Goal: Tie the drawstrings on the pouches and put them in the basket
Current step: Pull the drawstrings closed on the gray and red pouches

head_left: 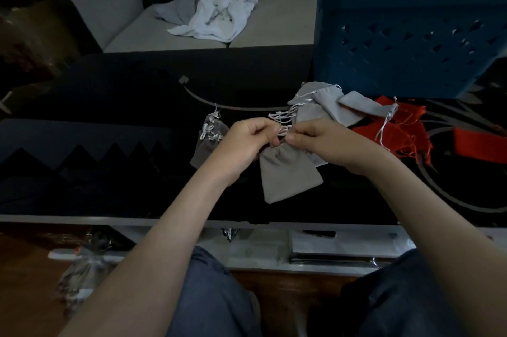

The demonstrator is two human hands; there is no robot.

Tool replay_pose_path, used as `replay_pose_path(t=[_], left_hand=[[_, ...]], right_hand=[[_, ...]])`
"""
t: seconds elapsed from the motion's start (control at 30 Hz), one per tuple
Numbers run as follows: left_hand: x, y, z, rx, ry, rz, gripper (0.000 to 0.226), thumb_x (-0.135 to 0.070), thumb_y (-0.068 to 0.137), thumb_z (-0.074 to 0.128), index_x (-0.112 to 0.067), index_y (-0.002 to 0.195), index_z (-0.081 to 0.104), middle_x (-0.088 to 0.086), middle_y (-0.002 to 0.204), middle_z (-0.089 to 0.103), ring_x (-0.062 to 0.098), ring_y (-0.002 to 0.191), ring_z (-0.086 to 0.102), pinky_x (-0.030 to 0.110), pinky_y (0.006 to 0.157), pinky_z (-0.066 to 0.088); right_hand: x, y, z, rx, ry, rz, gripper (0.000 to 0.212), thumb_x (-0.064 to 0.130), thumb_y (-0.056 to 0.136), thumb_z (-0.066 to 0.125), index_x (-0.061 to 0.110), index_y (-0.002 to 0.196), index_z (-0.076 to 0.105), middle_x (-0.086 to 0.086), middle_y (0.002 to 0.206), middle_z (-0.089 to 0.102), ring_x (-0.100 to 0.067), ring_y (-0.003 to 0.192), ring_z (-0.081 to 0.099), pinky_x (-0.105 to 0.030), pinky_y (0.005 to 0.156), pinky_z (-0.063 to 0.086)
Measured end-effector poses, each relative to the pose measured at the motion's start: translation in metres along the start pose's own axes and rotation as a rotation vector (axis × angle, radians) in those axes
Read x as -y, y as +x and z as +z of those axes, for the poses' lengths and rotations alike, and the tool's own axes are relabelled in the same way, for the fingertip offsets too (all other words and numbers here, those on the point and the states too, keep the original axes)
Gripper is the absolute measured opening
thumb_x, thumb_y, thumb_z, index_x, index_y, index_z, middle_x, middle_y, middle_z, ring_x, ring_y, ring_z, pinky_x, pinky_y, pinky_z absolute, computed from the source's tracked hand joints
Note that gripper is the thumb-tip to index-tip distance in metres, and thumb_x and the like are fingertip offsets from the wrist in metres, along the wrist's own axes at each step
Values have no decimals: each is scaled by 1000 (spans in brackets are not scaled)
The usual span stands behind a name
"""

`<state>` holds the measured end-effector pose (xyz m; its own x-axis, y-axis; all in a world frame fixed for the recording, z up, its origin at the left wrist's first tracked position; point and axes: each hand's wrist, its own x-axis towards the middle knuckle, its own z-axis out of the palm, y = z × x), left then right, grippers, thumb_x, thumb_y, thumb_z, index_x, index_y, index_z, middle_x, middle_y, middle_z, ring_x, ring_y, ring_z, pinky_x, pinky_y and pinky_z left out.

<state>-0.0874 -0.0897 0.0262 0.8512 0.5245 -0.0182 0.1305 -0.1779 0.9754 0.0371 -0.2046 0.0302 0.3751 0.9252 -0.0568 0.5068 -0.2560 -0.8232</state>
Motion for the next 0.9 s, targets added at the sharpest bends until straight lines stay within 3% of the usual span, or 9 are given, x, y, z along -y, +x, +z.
replay_pose_path(t=[0.1, 0.2, 0.27, 0.4, 0.47, 0.6, 0.73, 0.8, 0.9], left_hand=[[0, -1, -2, 38, -3, -53, 21, -18, 98, 50, -23, 88, 68, -16, 62, 59, 0, 72, 55, 23, 73, 44], [-1, -1, -5, 37, 0, -88, 22, -18, 98, 51, -27, 90, 70, -15, 67, 61, 8, 82, 54, 29, 79, 41], [-1, -2, -7, 79, 52, -100, 19, -19, 96, 53, -28, 92, 70, -15, 71, 63, 3, 78, 54, 22, 71, 41], [3, -3, -9, 128, 116, -90, 17, -17, 92, 61, -28, 86, 71, -13, 68, 66, -8, 61, 53, 14, 54, 34], [3, -2, -9, 103, 109, -79, 18, -15, 92, 60, -26, 83, 70, -12, 68, 67, -6, 61, 53, 14, 53, 33], [1, -2, -9, 25, -43, -82, 20, -14, 96, 53, -18, 81, 65, -2, 79, 70, -2, 53, 47, 12, 48, 35], [-3, -1, -4, 10, -278, -105, 21, -10, 99, 46, -8, 81, 58, 8, 77, 68, 2, 44, 41, 13, 39, 33], [-3, 0, 0, 6, -272, -89, 20, -9, 99, 46, -7, 83, 59, 2, 68, 62, 2, 43, 37, 13, 38, 28], [1, 2, 2, -17, -208, -93, 21, -8, 98, 48, -9, 86, 64, 0, 66, 52, 2, 45, 34, 13, 40, 27]], right_hand=[[-2, 0, -1, -9, 13, 24, 31, 26, 97, 51, 2, 82, 61, 4, 68, 49, -4, 68, 45, -26, 70, 35], [-2, 0, -2, -17, 81, 62, 31, 29, 97, 50, 4, 85, 64, -10, 78, 59, -11, 77, 50, -30, 77, 39], [-4, 0, -4, 2, 93, 85, 34, 32, 97, 51, 2, 90, 65, -16, 85, 62, -12, 80, 52, -30, 81, 40], [-7, -1, -8, 52, 29, 114, 32, 30, 95, 55, 13, 68, 59, 16, 58, 54, 6, 59, 47, -10, 62, 34], [-7, -1, -9, 59, 10, 102, 30, 26, 94, 56, 22, 64, 57, 19, 55, 55, 8, 59, 48, -9, 62, 35], [-8, -1, -10, 26, 4, 77, 18, 24, 91, 61, 21, 73, 65, 15, 73, 64, 4, 78, 57, -16, 81, 41], [-6, -2, -9, 28, -69, 59, 19, 21, 92, 58, 22, 74, 62, 14, 74, 61, 7, 70, 52, -8, 66, 38], [-5, -3, -7, 29, -114, 62, 20, 20, 93, 57, 24, 74, 62, 13, 75, 61, 5, 71, 52, -4, 63, 38], [-3, -2, -7, 10, -75, 93, 17, 19, 94, 56, 9, 84, 66, 4, 79, 66, -4, 75, 58, -2, 62, 40]])
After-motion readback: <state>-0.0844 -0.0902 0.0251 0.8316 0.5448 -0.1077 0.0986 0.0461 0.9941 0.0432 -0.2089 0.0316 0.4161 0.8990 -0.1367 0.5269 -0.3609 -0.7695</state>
